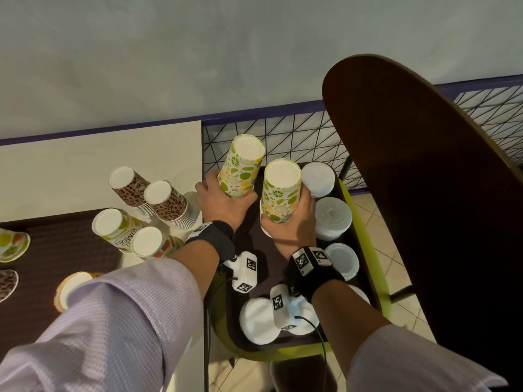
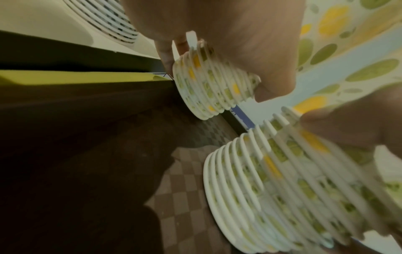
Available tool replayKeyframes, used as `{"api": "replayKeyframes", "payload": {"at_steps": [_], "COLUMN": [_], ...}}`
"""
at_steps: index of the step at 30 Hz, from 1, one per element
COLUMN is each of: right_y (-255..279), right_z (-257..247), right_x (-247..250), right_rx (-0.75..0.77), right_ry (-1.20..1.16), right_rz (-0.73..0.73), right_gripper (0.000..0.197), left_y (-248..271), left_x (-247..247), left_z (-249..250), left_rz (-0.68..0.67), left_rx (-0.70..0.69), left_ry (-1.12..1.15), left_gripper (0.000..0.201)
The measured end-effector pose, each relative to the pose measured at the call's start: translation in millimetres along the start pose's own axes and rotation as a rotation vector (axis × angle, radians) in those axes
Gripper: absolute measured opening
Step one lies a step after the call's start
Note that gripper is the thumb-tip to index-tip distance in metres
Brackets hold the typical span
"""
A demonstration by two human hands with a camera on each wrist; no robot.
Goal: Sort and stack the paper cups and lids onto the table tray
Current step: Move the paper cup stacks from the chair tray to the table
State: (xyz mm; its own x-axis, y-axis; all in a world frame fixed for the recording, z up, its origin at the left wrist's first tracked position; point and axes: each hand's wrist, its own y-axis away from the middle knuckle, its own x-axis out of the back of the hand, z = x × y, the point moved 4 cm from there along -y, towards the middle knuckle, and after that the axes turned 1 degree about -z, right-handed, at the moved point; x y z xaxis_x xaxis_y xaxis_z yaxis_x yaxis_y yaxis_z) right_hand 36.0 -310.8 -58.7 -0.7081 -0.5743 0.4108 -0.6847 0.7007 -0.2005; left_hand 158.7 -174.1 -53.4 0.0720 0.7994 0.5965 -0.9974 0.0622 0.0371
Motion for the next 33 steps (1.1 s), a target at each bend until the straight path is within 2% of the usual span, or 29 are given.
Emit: {"api": "replayKeyframes", "payload": {"at_steps": [6, 10, 13, 17, 21, 23, 27, 33], "right_y": [5, 4, 4, 6, 7, 6, 6, 18], "right_z": [-8, -13, -15, -19, -34, -47, -77, -118], "right_x": [1, -1, 1, 8, 18, 26, 46, 79], "right_rx": [-0.016, -0.094, -0.168, -0.263, -0.284, -0.287, -0.261, -0.214], "right_ry": [0.043, 0.098, 0.118, 0.084, 0.007, -0.045, -0.174, -0.321], "right_rz": [0.007, -0.083, -0.097, -0.121, -0.132, -0.133, -0.151, -0.161], "right_gripper": [0.098, 0.102, 0.107, 0.108, 0.107, 0.105, 0.1, 0.091], "left_y": [7, 19, 26, 33, 46, 56, 82, 122], "left_x": [7, 20, 31, 45, 64, 75, 103, 165], "left_z": [2, 17, 27, 38, 56, 64, 82, 107], "left_rz": [0.049, 0.137, 0.165, 0.109, 0.042, 0.01, -0.042, -0.127], "left_rx": [0.074, 0.13, 0.159, 0.151, 0.129, 0.125, 0.081, -0.025], "left_ry": [0.055, 0.164, 0.193, 0.217, 0.261, 0.279, 0.351, 0.415], "left_gripper": [0.095, 0.099, 0.102, 0.096, 0.092, 0.082, 0.049, 0.053]}}
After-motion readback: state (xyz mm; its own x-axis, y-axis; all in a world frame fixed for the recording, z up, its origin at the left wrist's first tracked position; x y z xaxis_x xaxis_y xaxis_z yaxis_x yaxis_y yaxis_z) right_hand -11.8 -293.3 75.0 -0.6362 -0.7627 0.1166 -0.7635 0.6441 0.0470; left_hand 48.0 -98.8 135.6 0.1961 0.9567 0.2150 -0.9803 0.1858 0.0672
